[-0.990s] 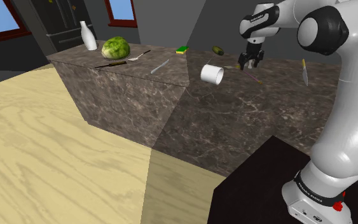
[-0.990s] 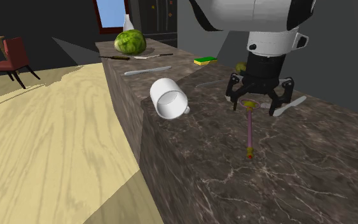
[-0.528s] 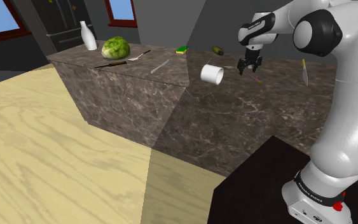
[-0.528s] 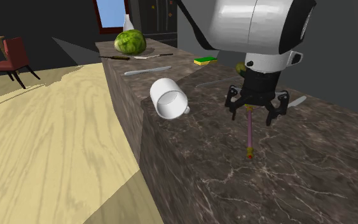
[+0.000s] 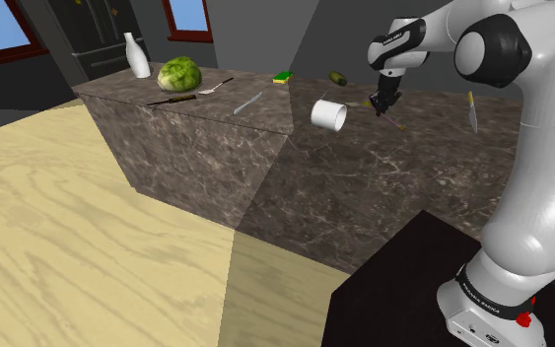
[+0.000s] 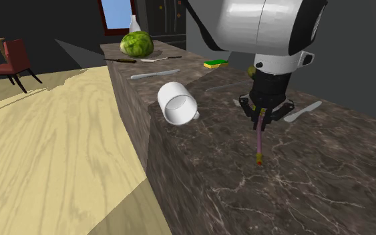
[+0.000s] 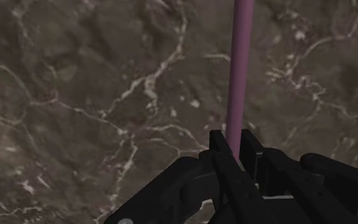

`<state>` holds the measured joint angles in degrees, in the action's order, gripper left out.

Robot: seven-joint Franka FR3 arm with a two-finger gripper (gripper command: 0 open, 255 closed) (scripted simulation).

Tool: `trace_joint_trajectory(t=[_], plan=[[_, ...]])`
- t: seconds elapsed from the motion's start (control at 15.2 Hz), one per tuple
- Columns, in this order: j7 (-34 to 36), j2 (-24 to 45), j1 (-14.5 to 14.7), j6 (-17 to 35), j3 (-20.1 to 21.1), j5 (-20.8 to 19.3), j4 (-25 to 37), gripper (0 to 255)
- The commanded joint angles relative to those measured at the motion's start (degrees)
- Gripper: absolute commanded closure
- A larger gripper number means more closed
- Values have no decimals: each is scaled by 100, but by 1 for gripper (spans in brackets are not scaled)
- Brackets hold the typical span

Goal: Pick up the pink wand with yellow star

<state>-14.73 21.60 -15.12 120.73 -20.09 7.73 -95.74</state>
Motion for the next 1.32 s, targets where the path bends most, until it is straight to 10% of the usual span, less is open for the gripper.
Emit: trace_joint_trajectory(t=[0.0,1.25], plan=[[5,39,-26,17,-35,-28,-69,255],[78,-238,-31,-1066,-97,-160,756,255]])
